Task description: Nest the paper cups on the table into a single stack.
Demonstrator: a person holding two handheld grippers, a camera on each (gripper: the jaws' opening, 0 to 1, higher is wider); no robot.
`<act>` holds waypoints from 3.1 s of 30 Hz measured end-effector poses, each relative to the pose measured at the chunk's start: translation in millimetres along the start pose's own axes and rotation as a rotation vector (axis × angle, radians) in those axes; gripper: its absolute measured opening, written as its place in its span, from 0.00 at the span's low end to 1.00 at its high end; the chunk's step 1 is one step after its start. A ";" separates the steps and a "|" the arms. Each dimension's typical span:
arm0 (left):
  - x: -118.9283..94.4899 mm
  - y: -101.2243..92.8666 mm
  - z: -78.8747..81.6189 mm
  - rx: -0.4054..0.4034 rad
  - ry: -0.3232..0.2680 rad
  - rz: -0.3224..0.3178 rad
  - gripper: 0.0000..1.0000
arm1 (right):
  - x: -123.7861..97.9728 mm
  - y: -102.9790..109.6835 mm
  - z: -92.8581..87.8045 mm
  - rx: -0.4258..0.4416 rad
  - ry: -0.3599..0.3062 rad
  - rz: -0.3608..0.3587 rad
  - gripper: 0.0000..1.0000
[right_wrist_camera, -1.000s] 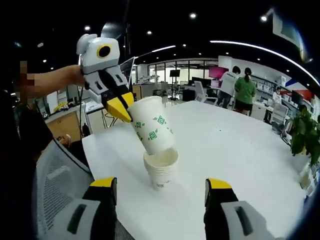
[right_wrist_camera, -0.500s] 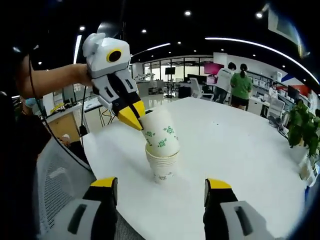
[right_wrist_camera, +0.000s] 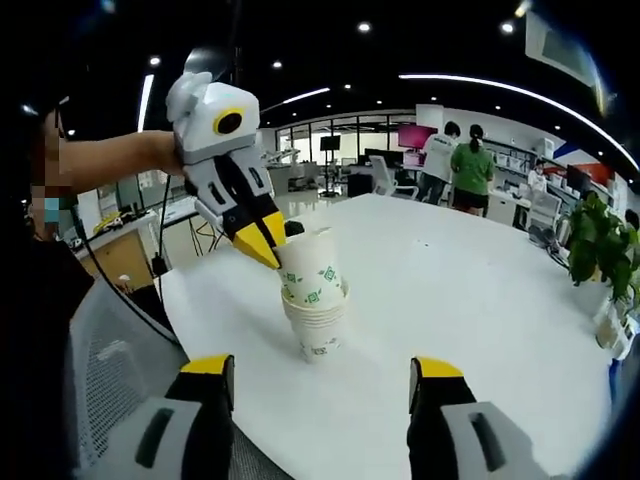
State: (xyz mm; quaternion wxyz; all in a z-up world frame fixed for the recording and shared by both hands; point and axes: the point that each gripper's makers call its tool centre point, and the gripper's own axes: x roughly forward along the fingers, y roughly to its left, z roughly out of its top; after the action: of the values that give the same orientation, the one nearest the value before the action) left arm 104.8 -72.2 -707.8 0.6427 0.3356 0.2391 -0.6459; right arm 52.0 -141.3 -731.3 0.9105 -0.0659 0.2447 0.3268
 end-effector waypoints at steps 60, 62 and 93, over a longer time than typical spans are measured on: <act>43.1 -17.0 -27.3 -0.201 -0.020 -0.186 0.09 | 4.1 -0.5 -13.0 0.029 0.029 -0.002 0.69; 40.5 -15.9 -25.2 -0.205 -0.033 -0.169 0.14 | 5.0 0.0 -13.3 0.024 0.031 0.004 0.69; -7.0 13.6 -54.8 -0.361 -0.225 0.210 0.53 | 47.5 8.0 11.0 -0.123 0.005 0.131 0.71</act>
State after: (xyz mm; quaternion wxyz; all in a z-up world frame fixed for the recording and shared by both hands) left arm 124.9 -27.8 -737.1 0.7785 0.1643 0.2411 -0.5557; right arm 83.0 -105.3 -744.6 0.8808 -0.1066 0.2301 0.3998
